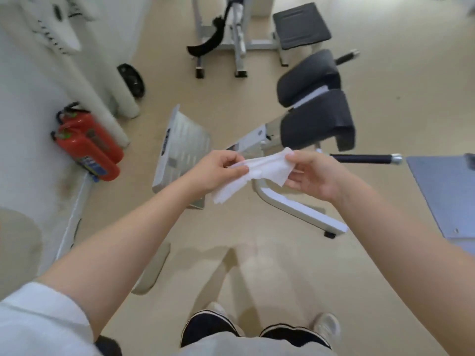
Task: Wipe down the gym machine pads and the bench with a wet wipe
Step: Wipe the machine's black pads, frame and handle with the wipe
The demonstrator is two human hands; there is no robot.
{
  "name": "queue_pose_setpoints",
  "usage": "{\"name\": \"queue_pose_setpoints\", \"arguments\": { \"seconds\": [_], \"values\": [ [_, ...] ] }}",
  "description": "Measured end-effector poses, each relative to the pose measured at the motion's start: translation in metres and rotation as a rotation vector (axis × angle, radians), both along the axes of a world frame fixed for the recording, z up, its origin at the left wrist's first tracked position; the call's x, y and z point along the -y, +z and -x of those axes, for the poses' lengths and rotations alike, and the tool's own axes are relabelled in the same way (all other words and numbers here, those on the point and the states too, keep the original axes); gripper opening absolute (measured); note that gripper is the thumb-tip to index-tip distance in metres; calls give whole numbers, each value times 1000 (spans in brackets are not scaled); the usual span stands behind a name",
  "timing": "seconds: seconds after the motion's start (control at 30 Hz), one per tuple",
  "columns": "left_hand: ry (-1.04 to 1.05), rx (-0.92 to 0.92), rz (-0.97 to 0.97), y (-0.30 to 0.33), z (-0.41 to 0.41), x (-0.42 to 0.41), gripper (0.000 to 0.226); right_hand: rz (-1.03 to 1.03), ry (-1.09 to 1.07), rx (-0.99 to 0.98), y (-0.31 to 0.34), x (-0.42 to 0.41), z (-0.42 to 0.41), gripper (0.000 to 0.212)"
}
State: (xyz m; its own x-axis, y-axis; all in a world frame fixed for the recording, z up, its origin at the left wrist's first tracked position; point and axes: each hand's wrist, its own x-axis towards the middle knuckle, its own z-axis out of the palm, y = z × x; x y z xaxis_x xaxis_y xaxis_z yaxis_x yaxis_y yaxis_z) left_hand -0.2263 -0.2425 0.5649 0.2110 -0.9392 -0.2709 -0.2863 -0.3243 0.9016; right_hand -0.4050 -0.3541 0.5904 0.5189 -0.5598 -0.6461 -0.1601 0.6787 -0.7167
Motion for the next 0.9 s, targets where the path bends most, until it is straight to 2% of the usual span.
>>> {"name": "queue_pose_setpoints", "arguments": {
  "seconds": [0.1, 0.2, 0.33, 0.43, 0.5, 0.63, 0.73, 0.8, 0.9],
  "values": [
    [-37, -27, -5, -4, 55, 39, 17, -68, -277, -75, -4, 27, 58, 12],
    [-57, 1, -45, -13, 117, 79, 14, -18, -420, -174, -8, 59, 115, 15],
    [-39, 190, 12, -20, 207, 135, 9, 51, -516, -209, -14, 111, 189, 17],
    [-57, 195, 176, -18, 269, 171, 4, 83, -498, -176, -22, 160, 245, 20],
    [-56, 167, 203, -15, 300, 193, 4, 104, -489, -177, -28, 192, 281, 21],
    [-143, 113, 37, -17, 330, 242, 11, 154, -386, -185, -29, 249, 319, 18],
    [-191, 172, -123, -23, 338, 284, 4, 294, -236, -150, -20, 285, 316, 25],
    [-101, 120, -128, -24, 343, 316, 7, 391, -152, -119, -17, 311, 310, 25],
    [89, -34, -176, -26, 344, 366, 29, 530, -18, -120, -18, 357, 302, 19]
  ]
}}
